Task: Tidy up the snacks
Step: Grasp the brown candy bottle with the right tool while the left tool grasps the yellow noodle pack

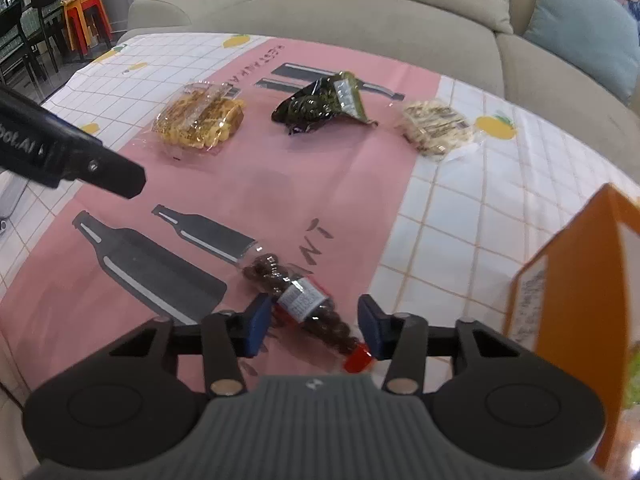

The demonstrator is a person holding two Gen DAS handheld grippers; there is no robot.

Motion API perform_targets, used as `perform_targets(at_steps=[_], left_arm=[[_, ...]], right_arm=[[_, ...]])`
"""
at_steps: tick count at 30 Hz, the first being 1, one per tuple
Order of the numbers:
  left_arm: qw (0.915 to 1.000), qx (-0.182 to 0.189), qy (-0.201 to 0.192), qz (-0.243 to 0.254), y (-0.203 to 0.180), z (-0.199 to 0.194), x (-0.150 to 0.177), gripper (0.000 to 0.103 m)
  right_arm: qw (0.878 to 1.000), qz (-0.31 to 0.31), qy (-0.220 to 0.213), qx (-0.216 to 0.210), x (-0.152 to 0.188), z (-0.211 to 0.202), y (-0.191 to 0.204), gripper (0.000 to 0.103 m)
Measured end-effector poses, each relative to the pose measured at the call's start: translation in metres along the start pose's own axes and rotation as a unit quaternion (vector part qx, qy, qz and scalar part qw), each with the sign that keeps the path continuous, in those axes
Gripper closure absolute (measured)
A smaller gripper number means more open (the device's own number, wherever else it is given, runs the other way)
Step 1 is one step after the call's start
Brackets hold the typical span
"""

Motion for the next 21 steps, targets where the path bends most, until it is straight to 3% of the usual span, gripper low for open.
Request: perform_targets(at_steps=[5,12,21], left_arm=[[0.9994,-0.024,-0.020,-0.017,0.019,0.011,-0.011,0.027],[0.9920,-0.046,-0.056,-0.104,0.052,0.025,-0.036,0.015],[0.9893,-0.080,-0.076,-0.095,0.056,0.061,-0.063,0.012]], right_arm=[[1.000,0.017,-0.006,-0.003,-0.012,0.014,0.001,0.069],[0.998,0.063,-0.022,0.016,-0.041,0.035,-0.005,0.071],[0.996,0.087,-0.017,-0.001,-0.066,0.052,-0.005,0.071]])
Point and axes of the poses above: each gripper's, at about its wrist camera, not at the fingertips, and z roughly the way its jaws point, y to its left, x to its underside, the point moved 10 cm from there along z, roughly the way its jaws point, and after that the axes turned 2 degrees about y, right-handed, at the moved point
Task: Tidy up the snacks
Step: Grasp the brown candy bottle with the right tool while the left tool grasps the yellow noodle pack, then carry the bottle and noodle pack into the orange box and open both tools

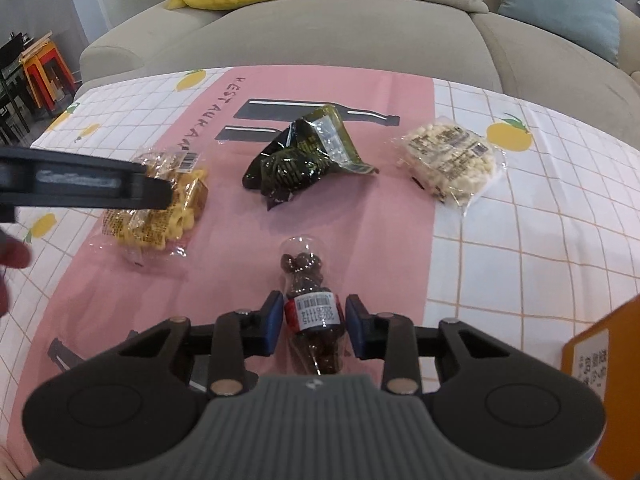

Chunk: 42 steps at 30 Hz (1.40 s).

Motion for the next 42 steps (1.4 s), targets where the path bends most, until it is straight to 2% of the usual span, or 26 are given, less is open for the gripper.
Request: perform_targets(at_steps=[6,9,11,15,19,21,25,30,34,42], left_arm=[[0.9995,-0.030,-0.003,0.014,0.002,0.019,0.004,0.006],[0.9994,-0.034,-0.004,0.008,0.004,0.024,0.004,0.000],[0.9994,-0.035,0.003,0.005,0.006,0.029,0.005,0.000],[0.9994,-0.014,0.021,-0.025,0.012,0.043,0.008,0.000],[0.9997,-0.011,0.017,-0.014,0.009,0.041,0.009,0.000],[0.9997,-0.009,0.015,-0.015,0.007,0.038,0.008,0.011],[0.9995,-0.010,0.022,-0.023,0.002,0.030,0.010,0.015],[0.9995,0.004,0.007,-0.031,-0.011,0.001,0.010,0.016],[0.9990,0.026,-0.010,-0.035,-0.028,-0.037,0.010,0.017],[0.9950,0.079,-0.048,-0.039,-0.066,-0.131,0.013,0.017]], right_arm=[[1.000,-0.014,0.005,0.000,0.003,0.006,0.005,0.072],[1.000,-0.013,0.002,-0.003,0.002,0.006,0.005,0.070],[1.000,-0.011,0.002,-0.007,0.002,0.006,0.005,0.070],[1.000,-0.011,0.001,-0.011,0.002,0.006,0.005,0.068],[1.000,-0.005,-0.002,-0.015,0.002,0.005,0.005,0.068],[1.000,-0.003,-0.005,-0.015,0.002,0.005,0.005,0.074],[1.000,0.004,-0.005,-0.016,0.003,0.003,0.002,0.074],[1.000,0.015,-0.011,-0.016,0.004,-0.010,-0.002,0.074],[0.999,0.028,-0.025,-0.017,0.003,-0.035,-0.005,0.074],[0.994,0.079,-0.069,-0.028,0.012,-0.118,-0.020,0.074]])
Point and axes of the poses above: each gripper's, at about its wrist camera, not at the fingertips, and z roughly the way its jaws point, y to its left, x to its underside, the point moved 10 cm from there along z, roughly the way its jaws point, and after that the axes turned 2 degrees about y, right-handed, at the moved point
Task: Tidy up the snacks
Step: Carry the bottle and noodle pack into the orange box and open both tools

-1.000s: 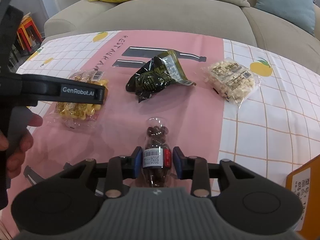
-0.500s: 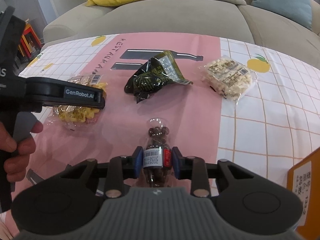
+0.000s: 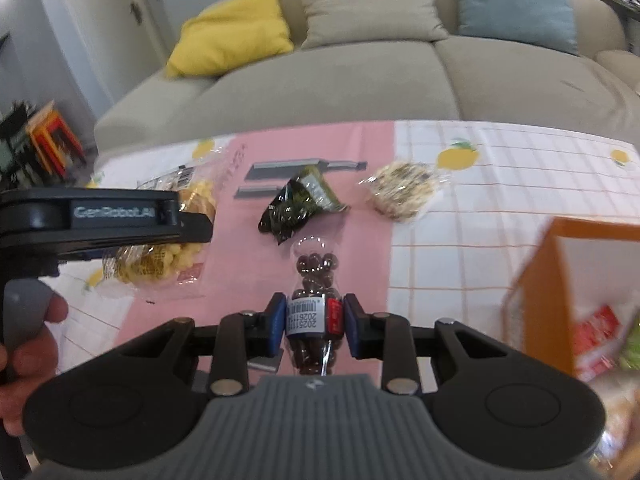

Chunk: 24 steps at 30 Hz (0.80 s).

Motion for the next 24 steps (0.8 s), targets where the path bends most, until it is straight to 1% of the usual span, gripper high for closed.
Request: perform_targets(at_steps=[3,6,12,15,18,24], left_arm=[[0.9997,0.021,-0.009,0.011,-0.026,-0.031,0.003,0.017],[0.9981,0.054,-0.016,0.023,-0.055,-0.058,0.009,0.017],[0.9922,0.119,0.003,0.035,-0.107,-0.091,0.032,0.017],[0.9875,0.145,0.014,0.060,-0.136,-0.099,0.044,0.017],[0.9826,0.157,0.023,0.096,-0.166,-0.101,0.057,0.017],[0.9695,0.186,0.053,0.151,-0.227,-0.097,0.087,0.017]], right_arm=[[0.999,0.023,-0.022,-0.009,0.002,-0.039,-0.007,0.074],[0.998,0.035,-0.044,-0.004,0.006,-0.077,-0.019,0.074],[0.995,0.065,-0.073,0.010,0.023,-0.144,-0.057,0.074],[0.993,0.079,-0.083,0.019,0.032,-0.173,-0.082,0.074],[0.992,0.078,-0.087,0.039,0.040,-0.197,-0.108,0.074],[0.991,0.070,-0.075,0.088,0.058,-0.234,-0.172,0.074]])
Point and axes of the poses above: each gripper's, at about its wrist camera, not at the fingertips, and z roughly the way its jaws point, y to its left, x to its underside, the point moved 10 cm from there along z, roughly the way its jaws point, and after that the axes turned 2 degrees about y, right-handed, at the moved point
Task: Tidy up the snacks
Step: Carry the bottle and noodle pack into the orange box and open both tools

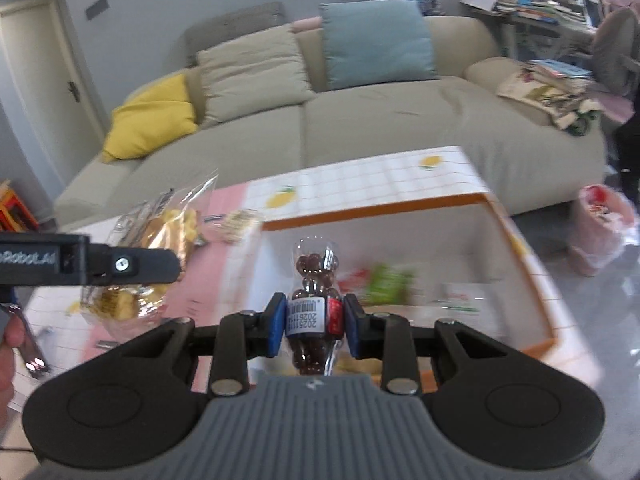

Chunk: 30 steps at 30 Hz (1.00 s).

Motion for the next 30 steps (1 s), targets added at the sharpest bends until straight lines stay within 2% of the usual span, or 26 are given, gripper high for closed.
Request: perform_targets(at_steps=[6,12,17,23,30], left_arm=[[0.9983,0.028,0.044,0.024,-0.045,0.045,-0.001,0.017],[0.9953,0.035,0.087,0.023,-0.062,0.095,-0.004,0.017],[0.9920,0.027,0.123,0.007,-0.060,0.133,-0.008,0.017],[0.9875,0.012,0.157,-0.006,-0.050,0.174,-0.016,0.017],[0.9804,0.024,0.190,-0.044,-0.038,0.209,-0.018,0.016]], right_arm=[[0.998,-0.027,0.022,0.049,-0.005,-0.002,-0.068,0.074],[0.995,-0.040,0.069,0.055,-0.009,0.025,-0.110,0.074],[0.991,-0.050,0.117,0.047,-0.020,0.065,-0.124,0.074],[0.984,-0.077,0.153,0.046,-0.031,0.105,-0.135,0.074],[0.974,-0.123,0.187,0.035,-0.038,0.139,-0.141,0.074]])
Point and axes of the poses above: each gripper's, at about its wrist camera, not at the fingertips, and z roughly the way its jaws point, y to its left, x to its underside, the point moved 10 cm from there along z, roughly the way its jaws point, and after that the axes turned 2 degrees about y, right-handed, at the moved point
